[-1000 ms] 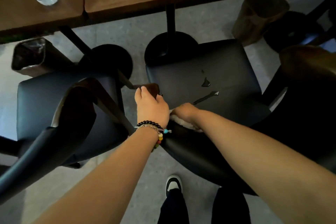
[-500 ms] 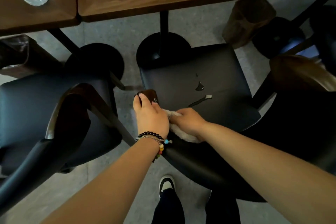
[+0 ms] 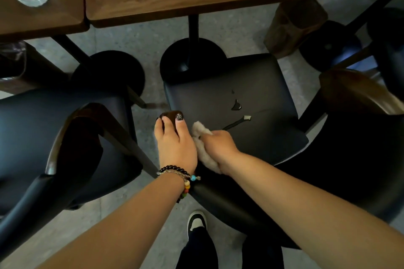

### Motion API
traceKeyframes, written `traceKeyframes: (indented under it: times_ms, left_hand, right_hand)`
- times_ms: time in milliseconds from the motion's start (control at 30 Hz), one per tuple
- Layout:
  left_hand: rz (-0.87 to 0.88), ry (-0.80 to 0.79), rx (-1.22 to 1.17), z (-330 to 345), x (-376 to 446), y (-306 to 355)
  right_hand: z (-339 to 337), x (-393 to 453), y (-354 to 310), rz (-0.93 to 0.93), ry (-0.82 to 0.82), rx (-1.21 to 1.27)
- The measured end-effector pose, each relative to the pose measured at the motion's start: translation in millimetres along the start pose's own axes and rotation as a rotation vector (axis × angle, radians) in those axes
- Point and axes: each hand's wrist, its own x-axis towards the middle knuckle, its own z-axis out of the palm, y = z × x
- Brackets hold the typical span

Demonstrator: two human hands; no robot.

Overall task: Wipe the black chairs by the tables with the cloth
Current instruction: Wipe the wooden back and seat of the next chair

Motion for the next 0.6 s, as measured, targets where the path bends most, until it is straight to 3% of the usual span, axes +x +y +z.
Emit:
traceKeyframes:
  times_ms: [67, 200, 433, 600]
  left_hand:
    - [-0.005, 0.008, -0.015, 0, 0, -1]
    - [0.001, 0.025, -0.045, 0, -1, -1]
    - [0.025, 0.004, -0.059, -2, -2, -3]
    - [0.031, -0.011, -0.029, -3, -1, -1]
  right_hand:
    - [16, 19, -6, 0.057, -0.024, 0.140]
    - [30, 25, -22, -0.008, 0.030, 0.237]
    - [24, 4, -32, -0.342, -0.055, 0.039]
    - [32, 38, -45, -0.201, -0.002, 0.064]
